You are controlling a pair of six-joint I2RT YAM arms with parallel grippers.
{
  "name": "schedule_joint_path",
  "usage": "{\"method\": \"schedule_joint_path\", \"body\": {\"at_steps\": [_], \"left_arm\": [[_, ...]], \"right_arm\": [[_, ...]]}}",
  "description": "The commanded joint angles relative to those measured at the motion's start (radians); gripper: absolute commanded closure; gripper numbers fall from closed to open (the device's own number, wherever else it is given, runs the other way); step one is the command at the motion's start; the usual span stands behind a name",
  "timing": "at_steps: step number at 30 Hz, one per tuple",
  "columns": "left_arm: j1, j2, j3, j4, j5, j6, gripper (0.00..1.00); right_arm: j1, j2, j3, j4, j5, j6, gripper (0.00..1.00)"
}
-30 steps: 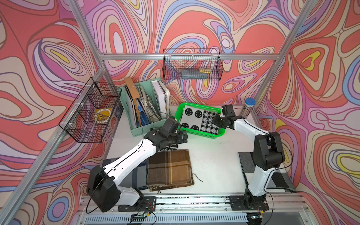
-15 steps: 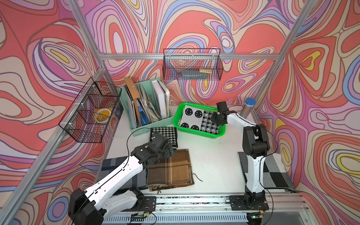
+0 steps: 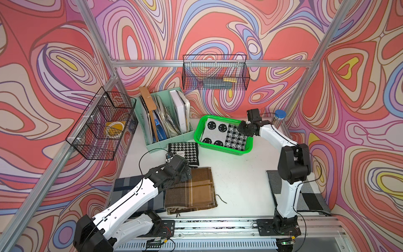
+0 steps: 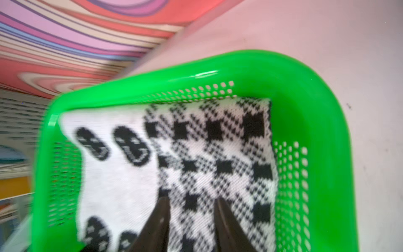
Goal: Put the folded scarf in the basket
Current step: Move the scarf to the center of the board.
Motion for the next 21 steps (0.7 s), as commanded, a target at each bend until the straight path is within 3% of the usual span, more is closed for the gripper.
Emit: {"method": "schedule_joint_path", "body": {"at_steps": [1, 5, 10, 12, 13, 16, 21], "left_arm": [[-0.001, -0.029, -0.047, -0.027, -0.05, -0.041, 0.07], [-0.001, -0.066, -0.097, 0.01, -0.052, -0.094, 0.07], [-0.001, -0.119, -0.135, 0.044, -0.038, -0.132, 0.07], [-0.001, -0.132, -0.139, 0.036, -0.035, -0.143, 0.07], [-0.001, -0.141, -0.141, 0.026, -0.033, -0.155, 0.07], [-0.001, -0.174, -0.158, 0.028, -0.02, -0.187, 0.07], [-0.001, -0.233, -0.207, 0.07, -0.01, -0.227, 0.07]], "right_arm": [[0.026, -0.219, -0.185, 0.061, -0.12, 0.016, 0.51], [0.126, -0.428, -0.412, 0.083, -0.121, 0.063, 0.44], [0.376, -0.603, -0.655, 0.14, -0.05, 0.196, 0.34], [0.474, -0.617, -0.728, 0.201, -0.023, 0.241, 0.2], [0.515, -0.608, -0.745, 0.208, -0.004, 0.257, 0.18], [0.593, -0.559, -0.769, 0.232, 0.047, 0.293, 0.18], [0.652, -0.442, -0.806, 0.407, -0.002, 0.365, 0.21]]}}
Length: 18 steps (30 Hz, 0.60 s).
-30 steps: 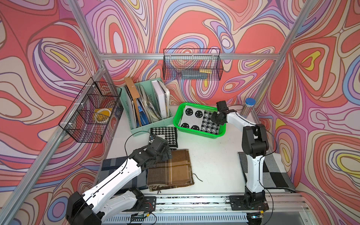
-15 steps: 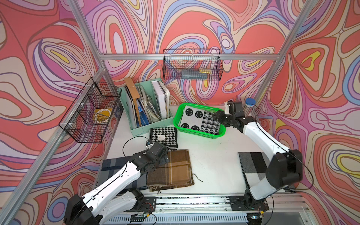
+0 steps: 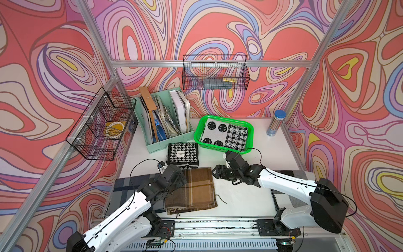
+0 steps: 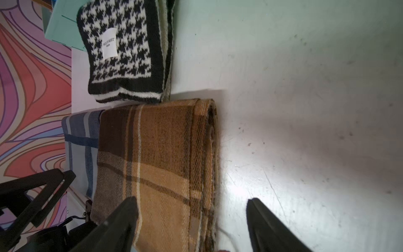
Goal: Put the folded scarf in the basket
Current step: Move the scarf to the center of the board.
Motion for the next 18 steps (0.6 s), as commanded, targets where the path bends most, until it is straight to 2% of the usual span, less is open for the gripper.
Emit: {"method": "schedule_joint_path", "body": {"at_steps": [1, 7, 14, 18], "left_arm": [[-0.001, -0.028, -0.017, 0.014, 0.001, -0.047, 0.07], [-0.001, -0.046, -0.024, 0.015, 0.002, -0.072, 0.07], [-0.001, -0.042, -0.03, 0.008, -0.007, -0.071, 0.07], [-0.001, -0.035, -0.05, 0.076, 0.045, -0.065, 0.07]], "right_arm": [[0.037, 0.082, -0.001, 0.138, 0.011, 0.071, 0.22], [0.086, 0.251, 0.1, 0.07, 0.052, 0.097, 0.23], [0.101, 0.287, 0.116, 0.03, 0.106, 0.122, 0.24], [0.112, 0.299, 0.14, -0.05, 0.151, 0.101, 0.27]]}}
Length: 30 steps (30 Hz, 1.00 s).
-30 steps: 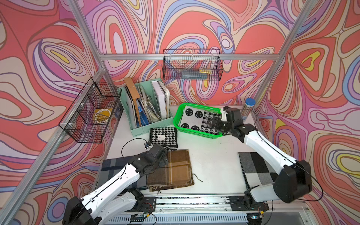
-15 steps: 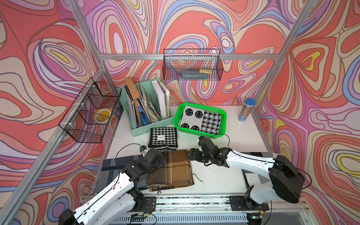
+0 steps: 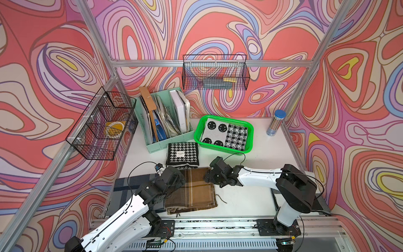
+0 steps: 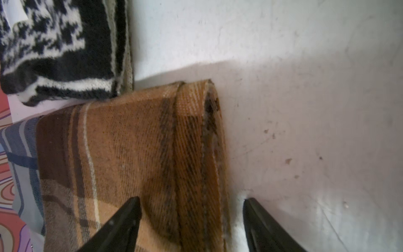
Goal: Put the folded scarf in the basket
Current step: Move the scarf to the center of the board.
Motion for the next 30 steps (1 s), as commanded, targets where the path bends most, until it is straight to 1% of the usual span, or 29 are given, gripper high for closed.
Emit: {"method": "schedule_joint_path", "body": {"at_steps": [1, 3, 6, 8, 10, 11, 12, 13, 16, 18, 21, 23, 26, 29, 30], "left_arm": [[-0.001, 0.008, -0.026, 0.066, 0.035, 0.001, 0.07], [-0.001, 0.021, -0.022, 0.068, 0.031, -0.001, 0.07], [-0.001, 0.04, -0.014, 0.065, 0.023, 0.001, 0.07], [-0.001, 0.047, -0.012, 0.08, 0.04, 0.011, 0.07], [-0.001, 0.055, -0.012, 0.111, 0.066, 0.026, 0.07], [-0.001, 0.06, -0.011, 0.118, 0.072, 0.029, 0.07], [-0.001, 0.066, -0.008, 0.124, 0.075, 0.035, 0.07], [-0.001, 0.072, -0.003, 0.125, 0.073, 0.041, 0.06], [-0.001, 0.097, 0.014, 0.119, 0.07, 0.059, 0.06], [0.0, 0.115, 0.015, 0.142, 0.089, 0.065, 0.06], [-0.001, 0.145, 0.012, 0.196, 0.117, 0.078, 0.06], [0.0, 0.173, 0.012, 0.226, 0.13, 0.092, 0.06], [0.0, 0.233, 0.019, 0.269, 0.171, 0.105, 0.06], [0.0, 0.3, 0.039, 0.317, 0.242, 0.151, 0.06], [0.001, 0.323, 0.046, 0.326, 0.262, 0.164, 0.06]], "right_arm": [[0.011, 0.018, 0.02, -0.053, 0.043, -0.008, 0.29], [0.014, 0.018, 0.008, -0.016, 0.017, -0.005, 0.33], [0.035, 0.033, 0.013, 0.023, 0.0, -0.002, 0.44], [0.054, 0.047, 0.051, -0.016, 0.023, -0.016, 0.58], [0.063, 0.078, 0.079, -0.058, 0.044, -0.023, 0.81], [0.062, 0.074, 0.079, -0.067, 0.048, -0.024, 0.9], [0.062, 0.062, 0.074, -0.081, 0.062, -0.025, 0.98], [0.063, 0.058, 0.069, -0.102, 0.074, -0.026, 1.0], [0.061, -0.04, 0.035, -0.187, 0.145, -0.043, 1.0], [0.056, -0.111, -0.005, -0.241, 0.187, -0.055, 1.0], [0.014, -0.209, -0.072, -0.342, 0.239, -0.069, 1.0], [-0.051, -0.277, -0.132, -0.365, 0.234, -0.078, 1.0], [-0.152, -0.37, -0.226, -0.336, 0.176, -0.09, 1.0], [-0.188, -0.406, -0.255, -0.322, 0.149, -0.093, 0.88], [-0.194, -0.412, -0.262, -0.316, 0.143, -0.088, 0.78]]}}
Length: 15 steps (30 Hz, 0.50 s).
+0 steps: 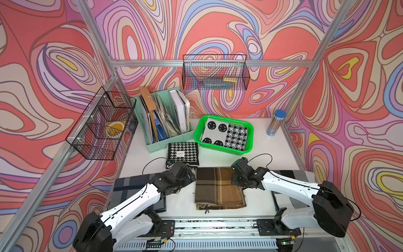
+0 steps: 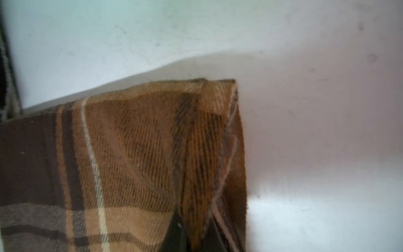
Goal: Put the folded scarf in the basket
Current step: Move the scarf to the center of the board, then pick up the scarf at the center of the board.
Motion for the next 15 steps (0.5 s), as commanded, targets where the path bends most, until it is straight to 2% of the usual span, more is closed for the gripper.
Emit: {"method": "schedule_joint_path", "body": {"at_steps": [1, 3, 5, 11, 15], "left_arm": [[0.001, 0.064, 0.044, 0.071, 0.096, 0.07, 0.06], [0.001, 0.111, 0.063, 0.075, 0.126, 0.092, 0.07], [0.0, 0.146, 0.076, 0.076, 0.159, 0.124, 0.13], [-0.001, 0.213, 0.083, 0.055, 0.198, 0.182, 0.15], [-0.001, 0.252, 0.08, 0.057, 0.2, 0.184, 0.16]], "right_arm": [[-0.014, -0.026, -0.018, 0.002, -0.023, -0.008, 0.72], [-0.034, -0.028, -0.029, 0.012, -0.031, -0.001, 0.55], [-0.056, -0.03, -0.034, 0.012, -0.034, -0.002, 0.44], [-0.139, -0.082, -0.106, 0.148, -0.15, -0.012, 0.37], [-0.148, -0.065, -0.103, 0.14, -0.135, -0.014, 0.36]]}}
